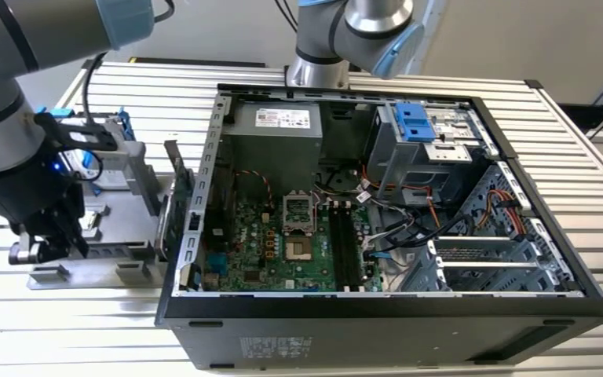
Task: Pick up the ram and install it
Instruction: 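Pick up the ram and move it above insertion slot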
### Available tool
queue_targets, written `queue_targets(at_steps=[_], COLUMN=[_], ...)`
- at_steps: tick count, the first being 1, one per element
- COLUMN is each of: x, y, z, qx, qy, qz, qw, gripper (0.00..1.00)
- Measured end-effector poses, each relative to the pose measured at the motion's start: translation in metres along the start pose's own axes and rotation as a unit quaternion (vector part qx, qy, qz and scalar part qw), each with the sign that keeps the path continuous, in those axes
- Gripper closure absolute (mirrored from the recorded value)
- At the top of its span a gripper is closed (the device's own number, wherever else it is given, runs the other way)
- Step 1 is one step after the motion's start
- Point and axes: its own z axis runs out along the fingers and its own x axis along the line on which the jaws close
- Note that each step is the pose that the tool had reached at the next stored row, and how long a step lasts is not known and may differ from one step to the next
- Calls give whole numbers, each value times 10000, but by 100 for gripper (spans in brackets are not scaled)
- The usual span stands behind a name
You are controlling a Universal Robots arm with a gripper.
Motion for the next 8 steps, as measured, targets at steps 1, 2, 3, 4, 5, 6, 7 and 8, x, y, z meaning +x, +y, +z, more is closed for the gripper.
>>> queue_targets(at_steps=[1,2,3,4,5,6,7,8], x=[0,0,0,1,1,1,1,1], y=[0,0,0,0,0,0,1,1], z=[-6,-13,-17,-22,-28,-33,-37,-41], qx=[0,-1,0,0,0,0,0,0], qy=[0,1,0,0,0,0,0,0], qz=[0,0,0,0,0,0,0,0], qw=[10000,10000,10000,10000,10000,10000,10000,10000], gripper=[100,100,100,100,100,100,100,100])
